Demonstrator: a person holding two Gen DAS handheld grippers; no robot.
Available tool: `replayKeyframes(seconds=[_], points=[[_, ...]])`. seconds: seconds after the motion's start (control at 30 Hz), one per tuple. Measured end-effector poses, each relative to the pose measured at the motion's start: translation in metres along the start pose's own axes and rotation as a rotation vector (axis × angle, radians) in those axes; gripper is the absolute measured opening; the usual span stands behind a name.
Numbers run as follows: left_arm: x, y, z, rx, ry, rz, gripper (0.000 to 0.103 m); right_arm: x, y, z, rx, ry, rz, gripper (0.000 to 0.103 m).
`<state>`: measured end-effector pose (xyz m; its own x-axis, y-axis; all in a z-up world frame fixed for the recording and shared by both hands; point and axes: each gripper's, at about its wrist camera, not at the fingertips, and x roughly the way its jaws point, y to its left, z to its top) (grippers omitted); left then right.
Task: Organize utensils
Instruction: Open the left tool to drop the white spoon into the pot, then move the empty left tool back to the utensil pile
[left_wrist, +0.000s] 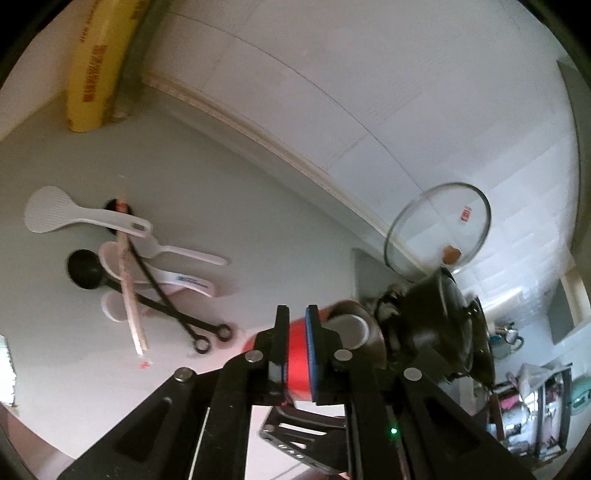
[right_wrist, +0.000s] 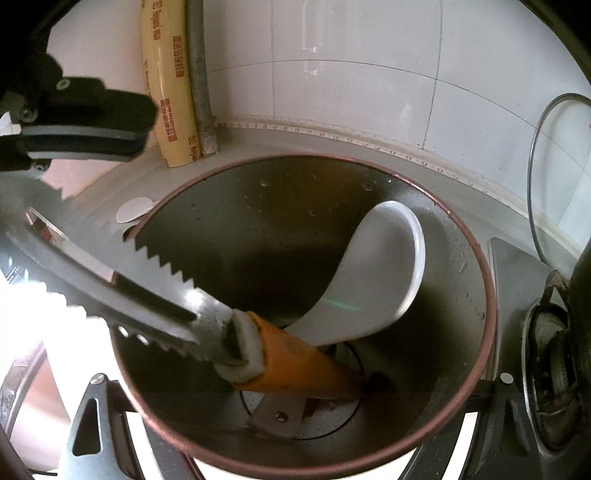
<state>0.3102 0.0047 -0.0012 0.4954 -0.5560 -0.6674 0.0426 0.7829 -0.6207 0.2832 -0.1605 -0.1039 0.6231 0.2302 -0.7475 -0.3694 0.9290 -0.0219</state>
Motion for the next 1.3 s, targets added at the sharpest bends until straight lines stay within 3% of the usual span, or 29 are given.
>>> replayKeyframes(seconds=[0.2, 0.43, 0.6, 0.77, 0.97, 1.3], points=[[-0.017, 0.015, 0.004, -0.013, -0.061, 0.062, 0.047, 0.0, 0.0, -0.001, 0.0, 0.0, 0.0, 0.09], [-0.033, 0.037, 0.01, -0.061, -0.125, 0.158, 0.067, -0.001, 0.001, 0.0, 0.0, 0.001, 0.0, 0.09], [-0.044, 0.047, 0.013, -0.064, -0.184, 0.221, 0.088, 0.0, 0.0, -0.001, 0.0, 0.001, 0.0, 0.09], [-0.055, 0.053, 0.014, -0.053, -0.272, 0.284, 0.098, -0.002, -0.001, -0.003, -0.001, 0.0, 0.002, 0.09], [-0.067, 0.062, 0.013, -0.027, -0.38, 0.402, 0.099, -0.002, 0.0, -0.003, 0.001, 0.002, 0.002, 0.091], [-0.079, 0.094, 0.016, -0.098, -0.441, 0.428, 0.099, -0.004, -0.008, -0.004, 0.016, -0.004, 0.015, 0.103]])
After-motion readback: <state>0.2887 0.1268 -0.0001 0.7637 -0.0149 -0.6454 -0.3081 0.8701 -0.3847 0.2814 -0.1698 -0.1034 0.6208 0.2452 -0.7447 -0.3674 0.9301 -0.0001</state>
